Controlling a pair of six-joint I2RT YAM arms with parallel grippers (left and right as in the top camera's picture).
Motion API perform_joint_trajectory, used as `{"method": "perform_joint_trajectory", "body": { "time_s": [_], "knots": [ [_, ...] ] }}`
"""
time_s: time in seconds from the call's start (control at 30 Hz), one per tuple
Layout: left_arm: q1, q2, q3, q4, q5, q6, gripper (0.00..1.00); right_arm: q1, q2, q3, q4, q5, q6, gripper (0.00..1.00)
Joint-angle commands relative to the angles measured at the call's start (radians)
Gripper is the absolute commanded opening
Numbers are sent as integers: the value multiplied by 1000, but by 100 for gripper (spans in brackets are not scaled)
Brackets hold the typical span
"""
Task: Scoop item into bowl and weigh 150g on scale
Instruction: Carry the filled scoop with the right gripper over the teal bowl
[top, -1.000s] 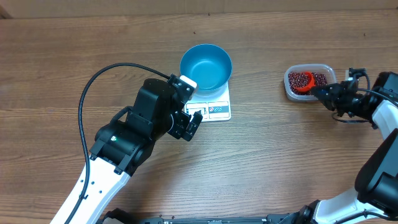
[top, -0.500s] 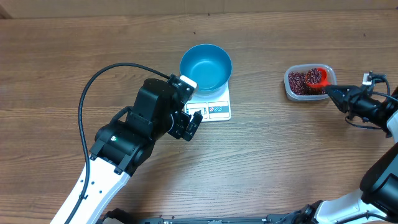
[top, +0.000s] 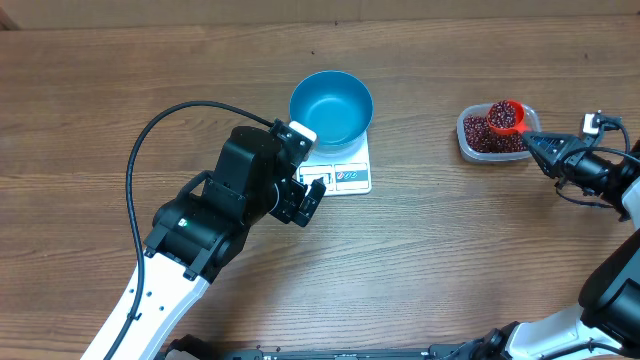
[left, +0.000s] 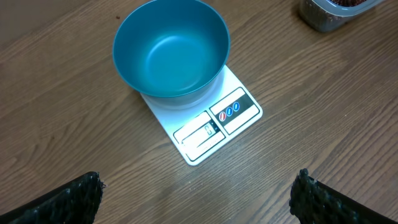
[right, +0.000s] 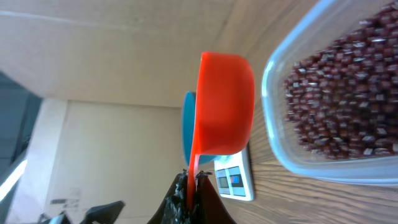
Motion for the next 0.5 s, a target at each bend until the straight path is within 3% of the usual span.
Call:
{"method": "perform_joint_trajectory", "body": {
  "time_s": [0.0, 0.47],
  "knots": [
    [5, -8, 19, 0, -10, -13, 99, -4, 5, 11, 4, -120, -3, 4],
    [5, -6, 19, 0, -10, -13, 100, 55, 5, 11, -16, -194, 0, 4]
  ]
}}
